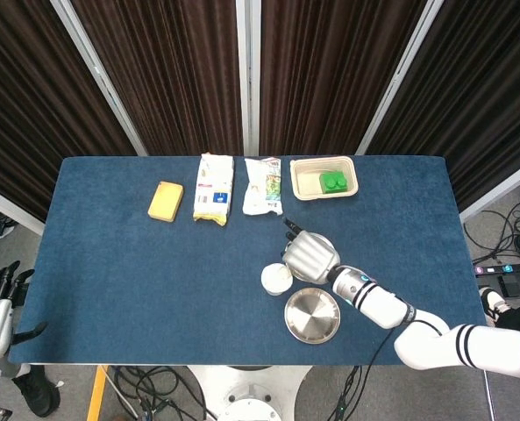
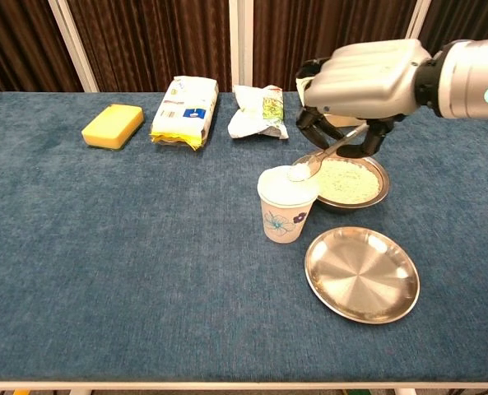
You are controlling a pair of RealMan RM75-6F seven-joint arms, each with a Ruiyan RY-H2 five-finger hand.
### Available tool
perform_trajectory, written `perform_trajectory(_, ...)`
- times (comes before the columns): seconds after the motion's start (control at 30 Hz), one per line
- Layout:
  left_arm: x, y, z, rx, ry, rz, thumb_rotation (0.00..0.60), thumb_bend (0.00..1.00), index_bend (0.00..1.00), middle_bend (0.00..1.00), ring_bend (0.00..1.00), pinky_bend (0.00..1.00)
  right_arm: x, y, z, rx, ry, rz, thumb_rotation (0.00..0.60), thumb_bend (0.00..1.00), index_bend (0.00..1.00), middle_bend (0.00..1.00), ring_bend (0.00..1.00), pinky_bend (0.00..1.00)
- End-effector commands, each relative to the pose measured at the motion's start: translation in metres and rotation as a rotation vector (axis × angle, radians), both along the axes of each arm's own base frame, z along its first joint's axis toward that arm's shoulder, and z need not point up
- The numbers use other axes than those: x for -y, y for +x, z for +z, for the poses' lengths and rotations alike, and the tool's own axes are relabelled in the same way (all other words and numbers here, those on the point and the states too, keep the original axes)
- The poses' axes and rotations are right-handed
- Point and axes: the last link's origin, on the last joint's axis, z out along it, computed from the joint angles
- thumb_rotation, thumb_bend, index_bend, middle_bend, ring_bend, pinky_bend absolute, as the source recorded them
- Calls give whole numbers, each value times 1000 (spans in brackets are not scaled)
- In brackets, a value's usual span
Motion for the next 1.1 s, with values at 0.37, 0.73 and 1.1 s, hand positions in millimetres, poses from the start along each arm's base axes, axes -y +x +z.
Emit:
perform_trajectory(0.37,4,-4,-2,16,7,6,600,87,216,137,71,48,-21,51,-28,-382,-170,526,600,327,599,589,244,10)
perform_trajectory(0.73,5,-6,-2,26,9,7,600,87,216,137,71,48,-38,48,-31,-444,-230,624,600,327,616,603,244,0)
perform_trajectory(1.1,8,-7,-3,34,8,7,600,87,216,137,71,48,-48,40,-30,-415,-239,555,600,327,630,615,252,0)
